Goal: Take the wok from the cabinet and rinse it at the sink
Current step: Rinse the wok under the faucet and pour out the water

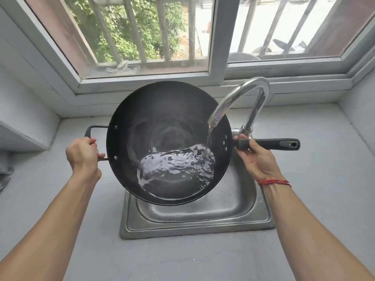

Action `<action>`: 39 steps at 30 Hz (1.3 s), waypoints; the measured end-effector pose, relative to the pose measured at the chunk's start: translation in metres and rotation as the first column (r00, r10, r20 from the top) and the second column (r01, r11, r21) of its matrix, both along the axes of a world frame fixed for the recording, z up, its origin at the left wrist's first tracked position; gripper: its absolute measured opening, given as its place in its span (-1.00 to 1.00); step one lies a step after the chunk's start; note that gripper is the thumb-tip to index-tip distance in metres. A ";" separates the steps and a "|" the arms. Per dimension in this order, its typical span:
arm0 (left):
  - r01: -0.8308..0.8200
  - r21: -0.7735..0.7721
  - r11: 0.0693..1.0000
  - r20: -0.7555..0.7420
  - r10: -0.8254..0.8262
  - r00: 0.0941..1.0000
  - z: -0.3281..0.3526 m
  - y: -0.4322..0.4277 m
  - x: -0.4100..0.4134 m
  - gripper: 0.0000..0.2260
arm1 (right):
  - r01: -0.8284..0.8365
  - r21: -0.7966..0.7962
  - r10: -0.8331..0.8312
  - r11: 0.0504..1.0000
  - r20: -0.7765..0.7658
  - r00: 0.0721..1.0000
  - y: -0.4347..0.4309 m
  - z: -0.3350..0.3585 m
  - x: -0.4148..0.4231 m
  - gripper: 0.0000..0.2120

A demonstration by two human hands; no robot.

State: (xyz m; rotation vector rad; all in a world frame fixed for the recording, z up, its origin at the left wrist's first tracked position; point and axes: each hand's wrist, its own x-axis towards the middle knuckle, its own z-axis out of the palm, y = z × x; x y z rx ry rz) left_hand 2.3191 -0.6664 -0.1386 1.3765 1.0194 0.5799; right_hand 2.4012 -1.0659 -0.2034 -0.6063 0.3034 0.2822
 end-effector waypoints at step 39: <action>0.291 0.071 0.954 -0.256 -0.264 0.930 -0.039 0.012 -0.063 -0.77 | -0.149 -0.599 -0.121 0.787 -0.386 0.914 -0.024 -0.009 -0.062 -0.90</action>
